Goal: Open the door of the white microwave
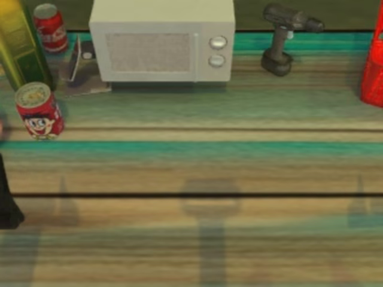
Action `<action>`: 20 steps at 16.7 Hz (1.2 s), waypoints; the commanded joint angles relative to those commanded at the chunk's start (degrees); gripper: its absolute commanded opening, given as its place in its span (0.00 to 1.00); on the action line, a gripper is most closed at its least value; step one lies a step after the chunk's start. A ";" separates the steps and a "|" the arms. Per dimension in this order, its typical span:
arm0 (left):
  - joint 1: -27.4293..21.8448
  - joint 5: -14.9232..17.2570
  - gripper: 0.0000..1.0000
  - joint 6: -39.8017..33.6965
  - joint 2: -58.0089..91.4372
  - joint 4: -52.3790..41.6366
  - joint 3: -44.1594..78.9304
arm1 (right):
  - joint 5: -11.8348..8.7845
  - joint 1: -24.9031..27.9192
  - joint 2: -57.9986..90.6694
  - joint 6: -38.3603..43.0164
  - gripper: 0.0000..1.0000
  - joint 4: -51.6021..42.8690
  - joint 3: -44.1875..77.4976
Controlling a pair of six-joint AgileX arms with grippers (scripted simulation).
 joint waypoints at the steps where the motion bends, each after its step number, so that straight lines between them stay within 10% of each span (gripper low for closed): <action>1: 0.00 0.00 1.00 0.00 0.00 0.00 0.00 | 0.00 0.00 0.00 0.00 1.00 0.00 0.00; 9: -3.96 -0.66 1.00 -2.84 12.52 -7.05 15.07 | 0.00 0.00 0.00 0.00 1.00 0.00 0.00; 20: -17.88 -6.79 1.00 -14.78 67.93 -39.34 77.19 | 0.00 0.00 0.00 0.00 1.00 0.00 0.00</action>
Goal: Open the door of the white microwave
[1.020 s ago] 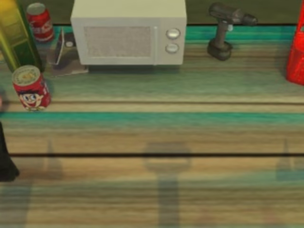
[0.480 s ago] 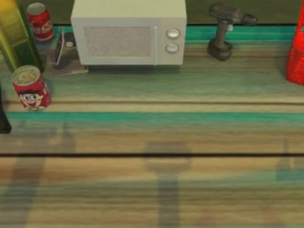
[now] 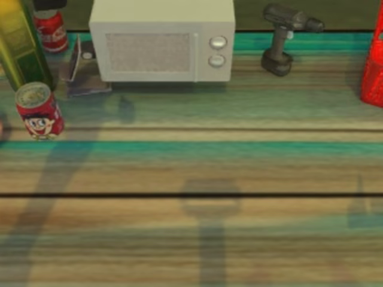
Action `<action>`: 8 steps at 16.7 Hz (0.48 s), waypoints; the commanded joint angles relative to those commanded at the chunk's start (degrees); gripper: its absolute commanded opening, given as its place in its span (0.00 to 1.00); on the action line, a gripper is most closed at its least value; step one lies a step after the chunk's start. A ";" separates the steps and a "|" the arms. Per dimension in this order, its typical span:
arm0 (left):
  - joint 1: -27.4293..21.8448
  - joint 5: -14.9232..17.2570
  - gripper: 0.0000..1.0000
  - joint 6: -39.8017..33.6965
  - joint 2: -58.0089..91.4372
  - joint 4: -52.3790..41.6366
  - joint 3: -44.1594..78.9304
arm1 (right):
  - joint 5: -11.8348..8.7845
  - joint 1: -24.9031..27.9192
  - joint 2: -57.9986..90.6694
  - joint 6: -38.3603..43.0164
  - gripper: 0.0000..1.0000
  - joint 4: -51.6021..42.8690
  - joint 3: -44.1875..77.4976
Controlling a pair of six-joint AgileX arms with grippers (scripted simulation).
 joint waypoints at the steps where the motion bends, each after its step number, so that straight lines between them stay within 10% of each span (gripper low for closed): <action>1: -1.42 -0.75 1.00 -1.31 5.97 -3.42 6.64 | 0.00 0.00 0.00 0.00 1.00 0.00 0.00; 8: -10.65 -5.97 1.00 -10.21 45.55 -25.62 50.50 | 0.00 0.00 0.00 0.00 1.00 0.00 0.00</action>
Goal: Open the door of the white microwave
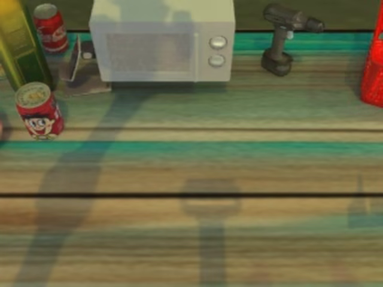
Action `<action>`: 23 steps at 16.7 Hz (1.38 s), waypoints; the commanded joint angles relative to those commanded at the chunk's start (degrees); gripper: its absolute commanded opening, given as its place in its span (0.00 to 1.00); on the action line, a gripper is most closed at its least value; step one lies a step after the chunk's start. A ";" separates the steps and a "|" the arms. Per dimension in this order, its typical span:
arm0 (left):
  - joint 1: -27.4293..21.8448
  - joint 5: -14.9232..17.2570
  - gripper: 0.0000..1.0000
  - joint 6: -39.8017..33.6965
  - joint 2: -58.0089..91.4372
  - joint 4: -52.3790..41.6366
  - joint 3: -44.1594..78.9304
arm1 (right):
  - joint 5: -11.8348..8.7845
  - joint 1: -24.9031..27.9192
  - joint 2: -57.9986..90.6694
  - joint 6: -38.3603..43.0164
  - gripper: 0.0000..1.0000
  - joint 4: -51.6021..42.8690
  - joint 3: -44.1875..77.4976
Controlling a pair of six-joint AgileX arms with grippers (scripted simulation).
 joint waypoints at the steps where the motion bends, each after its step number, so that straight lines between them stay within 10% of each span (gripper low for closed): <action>1: -1.10 -0.64 1.00 -1.08 4.83 -2.65 5.34 | 0.00 0.00 0.00 0.00 1.00 0.00 0.00; 9: -6.63 -3.99 1.00 -6.62 29.64 -15.95 32.33 | 0.00 0.00 0.00 0.00 1.00 0.00 0.00; 23: -4.74 -3.19 1.00 -4.86 32.85 -4.51 24.26 | 0.00 0.00 0.00 0.00 1.00 0.00 0.00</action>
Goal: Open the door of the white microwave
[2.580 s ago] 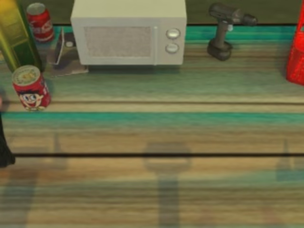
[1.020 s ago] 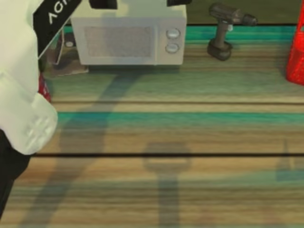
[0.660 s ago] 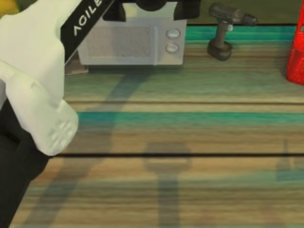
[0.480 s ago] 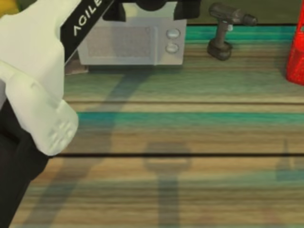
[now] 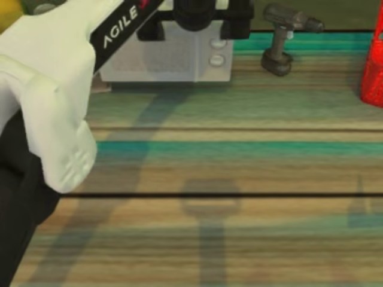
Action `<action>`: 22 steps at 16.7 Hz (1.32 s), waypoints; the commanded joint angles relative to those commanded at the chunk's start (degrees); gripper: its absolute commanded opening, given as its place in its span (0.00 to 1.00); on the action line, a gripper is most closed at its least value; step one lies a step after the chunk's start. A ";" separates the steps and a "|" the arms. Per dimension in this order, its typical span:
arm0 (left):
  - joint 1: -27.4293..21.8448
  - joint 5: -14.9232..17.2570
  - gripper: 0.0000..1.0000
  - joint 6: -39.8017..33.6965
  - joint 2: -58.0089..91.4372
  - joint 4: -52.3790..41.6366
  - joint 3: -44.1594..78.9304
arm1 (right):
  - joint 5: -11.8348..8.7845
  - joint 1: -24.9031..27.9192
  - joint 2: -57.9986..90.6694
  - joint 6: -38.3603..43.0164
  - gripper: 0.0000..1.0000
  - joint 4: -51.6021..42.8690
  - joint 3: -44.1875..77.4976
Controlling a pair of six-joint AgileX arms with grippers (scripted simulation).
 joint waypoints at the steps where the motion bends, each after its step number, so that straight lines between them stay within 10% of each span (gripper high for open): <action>1: 0.26 0.12 1.00 0.26 0.29 1.63 -1.25 | 0.00 0.00 0.00 0.00 1.00 0.00 0.00; 6: 0.56 0.26 1.00 0.53 0.61 3.29 -2.62 | 0.00 0.00 0.00 0.00 1.00 0.00 0.00; 19: 0.56 0.26 0.02 0.53 0.61 3.29 -2.62 | 0.00 0.00 0.00 0.00 1.00 0.00 0.00; 22: 0.56 0.26 0.00 0.53 0.61 3.29 -2.62 | 0.00 0.00 0.00 0.00 1.00 0.00 0.00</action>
